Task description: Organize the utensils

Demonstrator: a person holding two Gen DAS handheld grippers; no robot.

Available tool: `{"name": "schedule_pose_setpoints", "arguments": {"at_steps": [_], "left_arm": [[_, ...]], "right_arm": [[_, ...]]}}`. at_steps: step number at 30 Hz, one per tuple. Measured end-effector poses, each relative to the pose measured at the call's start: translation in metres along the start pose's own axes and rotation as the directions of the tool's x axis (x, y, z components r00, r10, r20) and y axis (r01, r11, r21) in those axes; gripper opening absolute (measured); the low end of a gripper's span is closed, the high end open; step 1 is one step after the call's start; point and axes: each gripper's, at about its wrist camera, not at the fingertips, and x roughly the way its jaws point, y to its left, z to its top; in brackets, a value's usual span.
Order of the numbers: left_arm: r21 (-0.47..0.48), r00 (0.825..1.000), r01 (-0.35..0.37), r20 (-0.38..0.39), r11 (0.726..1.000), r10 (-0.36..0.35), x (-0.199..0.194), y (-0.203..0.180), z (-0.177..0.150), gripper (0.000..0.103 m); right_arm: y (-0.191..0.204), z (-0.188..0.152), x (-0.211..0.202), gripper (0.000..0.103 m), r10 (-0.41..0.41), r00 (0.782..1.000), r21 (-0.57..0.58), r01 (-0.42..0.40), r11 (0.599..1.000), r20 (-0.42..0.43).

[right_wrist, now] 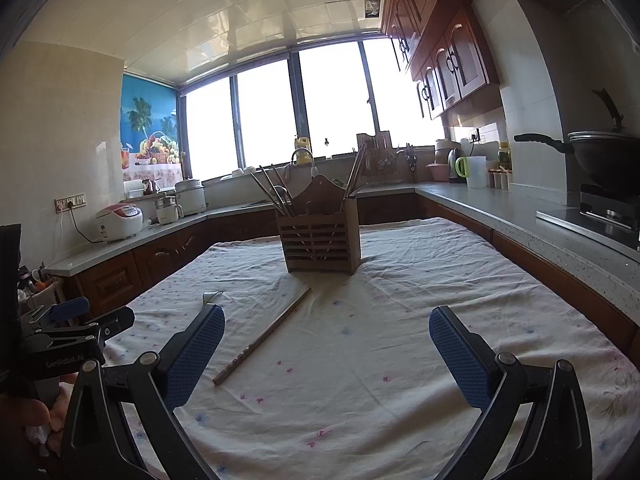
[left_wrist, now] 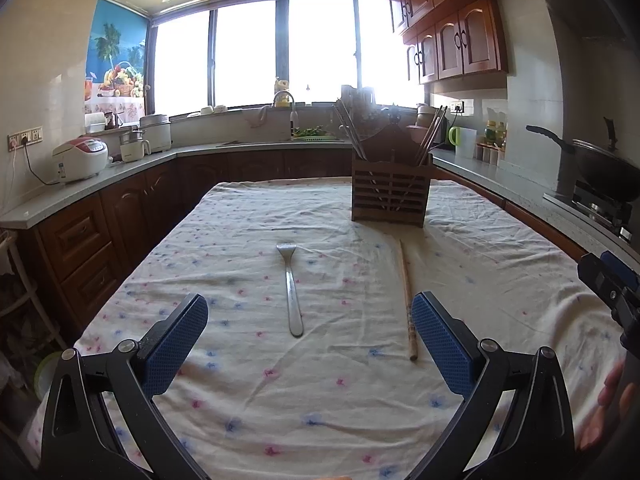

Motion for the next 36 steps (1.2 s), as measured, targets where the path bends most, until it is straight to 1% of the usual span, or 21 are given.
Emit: {"name": "schedule_pose_setpoints", "arguments": {"at_steps": [8,18,36], "left_arm": [[-0.004,1.000,-0.005,-0.002,1.000,0.005,-0.001,0.001,0.000,0.103],[0.009,1.000,0.002,0.023,1.000,-0.002,-0.008,0.000,0.002,0.103],[0.017,0.999,-0.006,0.038,1.000,0.006,-0.013,-0.002,0.002,0.103]], "right_arm": [[0.003,-0.002,-0.001,0.103,0.011,1.000,-0.005,-0.011,1.000,-0.006],[0.008,-0.001,-0.004,0.103,0.019,1.000,-0.013,-0.019,1.000,0.003],[0.007,0.003,-0.007,0.103,0.032,0.999,-0.017,-0.031,0.999,0.021]]}}
